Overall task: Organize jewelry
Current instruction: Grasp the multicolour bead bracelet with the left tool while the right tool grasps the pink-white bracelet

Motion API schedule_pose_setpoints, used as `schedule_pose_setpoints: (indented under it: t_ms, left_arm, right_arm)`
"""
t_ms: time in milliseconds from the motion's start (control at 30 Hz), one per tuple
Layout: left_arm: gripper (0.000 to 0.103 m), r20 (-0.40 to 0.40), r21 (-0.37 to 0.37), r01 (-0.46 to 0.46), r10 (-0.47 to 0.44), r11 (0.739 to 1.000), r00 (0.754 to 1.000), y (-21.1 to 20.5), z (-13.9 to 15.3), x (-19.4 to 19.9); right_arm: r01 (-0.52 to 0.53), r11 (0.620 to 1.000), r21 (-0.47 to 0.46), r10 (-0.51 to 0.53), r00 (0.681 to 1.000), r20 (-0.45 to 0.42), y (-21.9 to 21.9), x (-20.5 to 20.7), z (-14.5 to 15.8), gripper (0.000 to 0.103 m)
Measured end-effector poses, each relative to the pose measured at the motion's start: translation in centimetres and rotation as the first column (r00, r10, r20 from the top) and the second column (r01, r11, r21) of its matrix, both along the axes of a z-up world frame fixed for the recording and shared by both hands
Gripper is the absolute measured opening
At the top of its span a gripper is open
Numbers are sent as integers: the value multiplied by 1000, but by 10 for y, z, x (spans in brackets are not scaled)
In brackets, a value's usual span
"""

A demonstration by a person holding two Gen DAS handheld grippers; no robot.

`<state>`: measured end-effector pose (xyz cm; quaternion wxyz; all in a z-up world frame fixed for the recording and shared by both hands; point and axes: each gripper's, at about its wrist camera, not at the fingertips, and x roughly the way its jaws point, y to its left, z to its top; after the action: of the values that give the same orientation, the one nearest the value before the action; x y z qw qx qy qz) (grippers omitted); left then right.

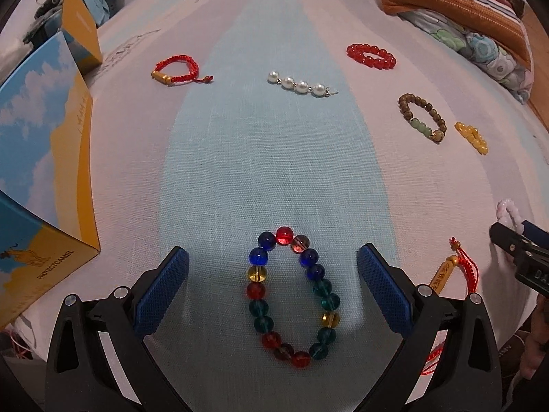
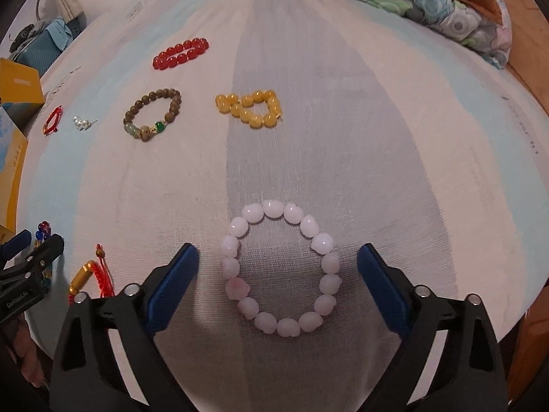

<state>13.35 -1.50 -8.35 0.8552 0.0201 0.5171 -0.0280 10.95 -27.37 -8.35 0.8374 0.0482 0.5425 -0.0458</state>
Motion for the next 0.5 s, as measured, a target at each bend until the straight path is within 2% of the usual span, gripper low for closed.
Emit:
schedule_pose_setpoints:
  t_ms: [100,233,300,367,500]
  left_arm:
    - [87,6,0,2,-2,1000,1000,1,1,-1]
    - [62,14,0,12,-12,1000,1000,3,6,-6]
    - [55,15,-1,16,-16,1000,1000,4,7,-7]
    - [45,15,5,22,-22,1000,1000,3,8,-8]
    - [32,16,8,33,-33,999,999,3,9,-9]
  right_arm:
    - [-8,1000,4,8,1000,6,1,0,-1,81]
    - [-11,1000,10,11,1000,16,2,-1,-1,70]
    - [-5,1000,4,5,1000,22,1,-2,0,59]
    - [-1,1000,-3,1,1000,26,-1,-3,1,53]
    - [2,1000,-11,-1,999,32,-5,-5,3,38]
